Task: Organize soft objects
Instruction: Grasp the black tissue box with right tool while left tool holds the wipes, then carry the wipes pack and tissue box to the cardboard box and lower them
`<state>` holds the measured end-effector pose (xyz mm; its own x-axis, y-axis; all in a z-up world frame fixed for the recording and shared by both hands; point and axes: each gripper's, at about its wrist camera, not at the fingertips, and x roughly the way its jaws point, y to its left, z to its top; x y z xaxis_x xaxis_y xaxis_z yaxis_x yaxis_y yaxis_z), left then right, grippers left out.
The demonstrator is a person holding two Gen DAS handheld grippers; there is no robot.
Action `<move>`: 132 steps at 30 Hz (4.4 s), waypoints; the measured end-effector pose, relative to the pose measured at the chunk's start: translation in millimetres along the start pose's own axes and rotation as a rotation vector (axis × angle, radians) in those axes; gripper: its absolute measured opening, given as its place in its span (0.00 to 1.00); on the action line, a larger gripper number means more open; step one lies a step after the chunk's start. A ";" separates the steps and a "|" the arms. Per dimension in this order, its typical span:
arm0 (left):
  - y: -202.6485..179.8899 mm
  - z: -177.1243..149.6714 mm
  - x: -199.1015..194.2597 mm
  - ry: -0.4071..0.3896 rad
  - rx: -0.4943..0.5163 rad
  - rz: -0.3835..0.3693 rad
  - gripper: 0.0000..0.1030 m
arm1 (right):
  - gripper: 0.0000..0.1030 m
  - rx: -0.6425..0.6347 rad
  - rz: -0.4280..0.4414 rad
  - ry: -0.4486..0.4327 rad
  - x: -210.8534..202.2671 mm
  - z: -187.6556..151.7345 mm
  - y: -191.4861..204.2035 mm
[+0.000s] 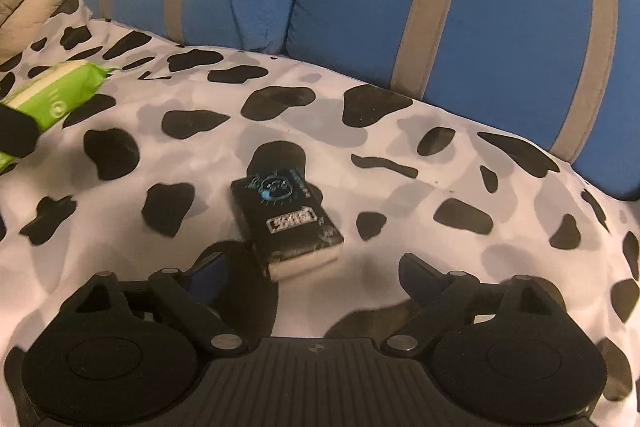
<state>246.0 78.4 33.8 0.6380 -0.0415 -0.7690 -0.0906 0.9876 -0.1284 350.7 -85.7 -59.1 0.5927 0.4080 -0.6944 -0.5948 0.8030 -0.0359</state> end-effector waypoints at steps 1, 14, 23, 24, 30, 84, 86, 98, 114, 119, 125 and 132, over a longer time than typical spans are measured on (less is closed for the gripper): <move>-0.5 0.6 0.1 -0.002 0.002 0.000 0.46 | 0.87 0.001 0.002 0.002 3.9 1.9 -0.9; -3.6 0.5 4.8 0.012 0.029 0.001 0.46 | 0.60 0.028 0.054 0.039 33.9 16.0 3.4; -4.0 -0.3 7.9 0.023 0.028 0.001 0.46 | 0.51 -0.013 0.061 0.044 21.7 14.4 9.7; -4.5 -0.5 8.6 0.024 0.029 0.002 0.46 | 0.51 -0.015 0.056 0.041 19.9 14.8 9.6; -9.7 -1.4 11.3 0.025 0.037 0.004 0.46 | 0.50 0.006 0.040 0.013 2.4 18.9 4.6; -57.6 -115.7 -68.3 -0.018 0.168 -0.028 0.46 | 0.50 0.147 -0.069 -0.035 -220.9 -80.3 37.3; -58.0 -120.8 -72.5 -0.017 0.164 -0.030 0.46 | 0.50 0.149 -0.066 -0.036 -226.0 -83.6 40.5; -59.6 -149.6 -95.5 -0.009 0.147 -0.037 0.46 | 0.50 0.165 -0.050 -0.031 -252.7 -104.4 59.6; -64.9 -175.2 -118.8 -0.012 0.133 -0.028 0.46 | 0.50 0.179 -0.044 -0.018 -285.6 -127.7 83.7; -66.3 -180.6 -126.0 -0.013 0.136 -0.027 0.46 | 0.50 0.199 -0.046 -0.009 -295.5 -135.0 88.7; -68.0 -185.5 -133.2 -0.014 0.138 -0.038 0.46 | 0.50 0.214 -0.044 0.007 -303.3 -141.4 93.7; -71.9 -188.6 -132.5 0.003 0.153 -0.042 0.46 | 0.50 0.218 -0.035 0.032 -302.1 -142.6 95.2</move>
<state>23.7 -15.7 26.8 0.6365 -0.0838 -0.7667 0.0540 0.9965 -0.0641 37.5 -194.5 44.8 0.5913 0.3676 -0.7178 -0.4407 0.8927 0.0941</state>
